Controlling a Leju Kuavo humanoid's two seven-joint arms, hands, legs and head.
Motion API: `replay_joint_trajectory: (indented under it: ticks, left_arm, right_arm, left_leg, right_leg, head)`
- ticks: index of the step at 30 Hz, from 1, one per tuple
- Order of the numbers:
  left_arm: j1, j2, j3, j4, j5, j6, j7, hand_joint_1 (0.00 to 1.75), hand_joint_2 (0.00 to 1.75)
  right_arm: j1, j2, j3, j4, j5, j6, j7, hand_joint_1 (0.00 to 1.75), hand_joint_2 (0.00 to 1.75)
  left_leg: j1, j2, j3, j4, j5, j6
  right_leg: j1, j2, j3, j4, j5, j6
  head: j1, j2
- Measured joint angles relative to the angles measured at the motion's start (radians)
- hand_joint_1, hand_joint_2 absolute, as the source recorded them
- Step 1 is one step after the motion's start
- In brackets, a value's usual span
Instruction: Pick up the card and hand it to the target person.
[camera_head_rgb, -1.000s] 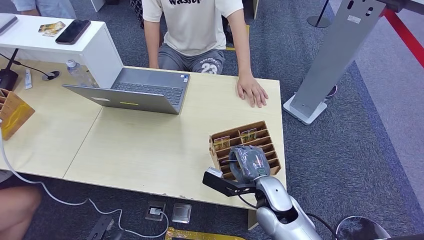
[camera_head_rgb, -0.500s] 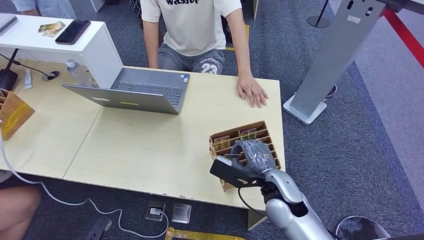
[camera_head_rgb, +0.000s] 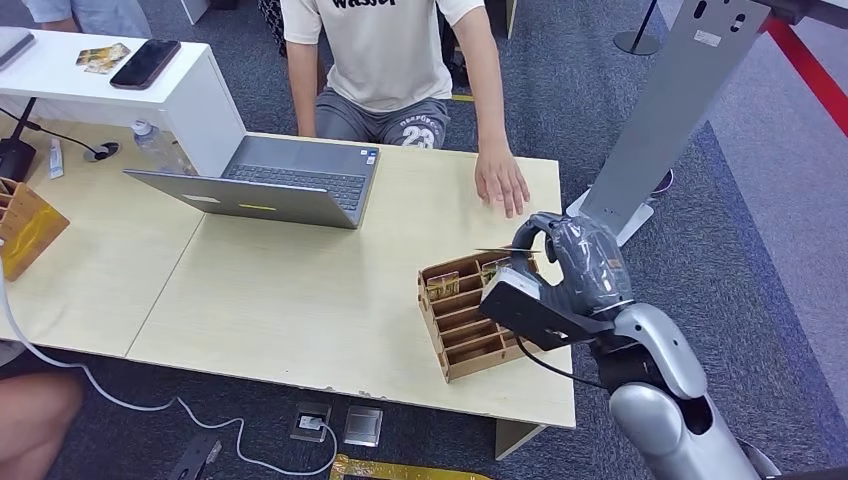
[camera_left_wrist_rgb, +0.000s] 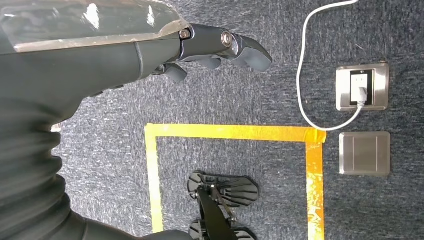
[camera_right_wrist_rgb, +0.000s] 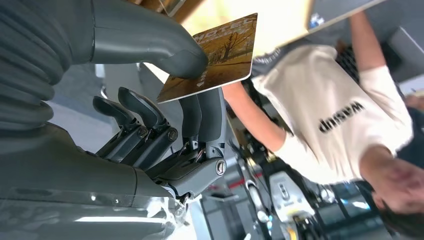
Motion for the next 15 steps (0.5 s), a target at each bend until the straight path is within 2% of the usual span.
replay_joint_trajectory:
  ticks: [5,10,15]
  left_arm:
    - [-0.001,0.000,0.001,0.000,-0.001,-0.005,-0.003,0.00,1.75]
    - [-0.006,-0.003,0.001,0.000,-0.013,-0.009,-0.006,0.00,1.75]
    - [-0.020,-0.011,0.000,0.000,-0.030,-0.008,0.003,0.00,1.75]
  right_arm:
    - [-0.009,-0.009,-0.005,-0.044,0.026,-0.041,-0.049,1.75,1.75]
    - [-0.050,0.022,-0.005,0.053,0.181,-0.284,-0.177,1.75,1.75]
    - [-0.107,0.065,-0.004,0.235,0.253,-0.513,-0.269,1.75,1.75]
  left_leg:
    - [0.000,0.000,-0.001,0.000,0.000,0.000]
    - [0.000,0.000,-0.001,0.000,0.000,0.000]
    - [0.000,-0.001,-0.001,0.000,0.000,0.000]
  right_leg:
    - [0.000,0.000,0.000,0.000,0.000,0.000]
    - [0.000,0.000,0.000,0.000,0.000,0.000]
    - [0.000,-0.001,0.000,0.000,0.000,0.000]
  head:
    - [0.000,0.000]
    - [-0.001,0.000]
    - [-0.001,0.000]
